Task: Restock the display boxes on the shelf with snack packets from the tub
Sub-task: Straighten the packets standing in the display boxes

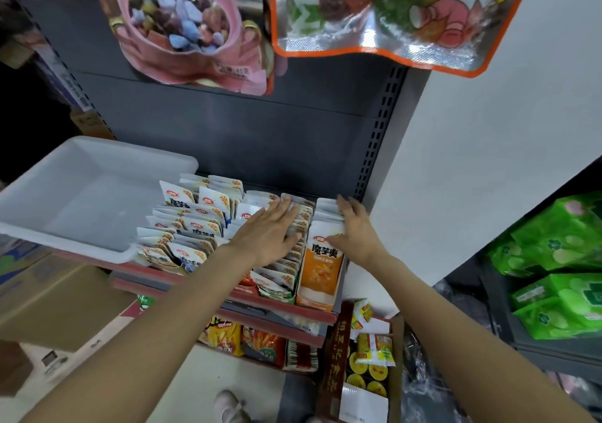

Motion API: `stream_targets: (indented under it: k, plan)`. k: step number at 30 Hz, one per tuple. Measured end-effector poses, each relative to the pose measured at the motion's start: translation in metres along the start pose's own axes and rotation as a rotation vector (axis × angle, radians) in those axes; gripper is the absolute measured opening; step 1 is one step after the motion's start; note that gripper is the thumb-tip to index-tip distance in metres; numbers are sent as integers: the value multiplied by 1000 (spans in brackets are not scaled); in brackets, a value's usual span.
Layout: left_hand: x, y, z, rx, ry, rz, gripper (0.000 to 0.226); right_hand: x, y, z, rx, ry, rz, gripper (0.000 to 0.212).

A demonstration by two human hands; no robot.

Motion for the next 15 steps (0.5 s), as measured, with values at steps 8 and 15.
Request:
stream_targets:
  k: [8,15]
  plan:
    - [-5,-1,-6,-35,-32,-23,60,1,-2,-6,-165,83,-202,75]
    - [-11,-6,-7,-10,-51,-7,65,-6,-14,-13,-102,106,-243,93]
Point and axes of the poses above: each hand's wrist, its own z-axis towards the middle knuckle, its own y-axis out of the back of the hand, x = y × z, the point moved 4 cm from there along z, towards the middle knuckle, and after that the axes turned 7 degrees about y, right-handed, at the moved point
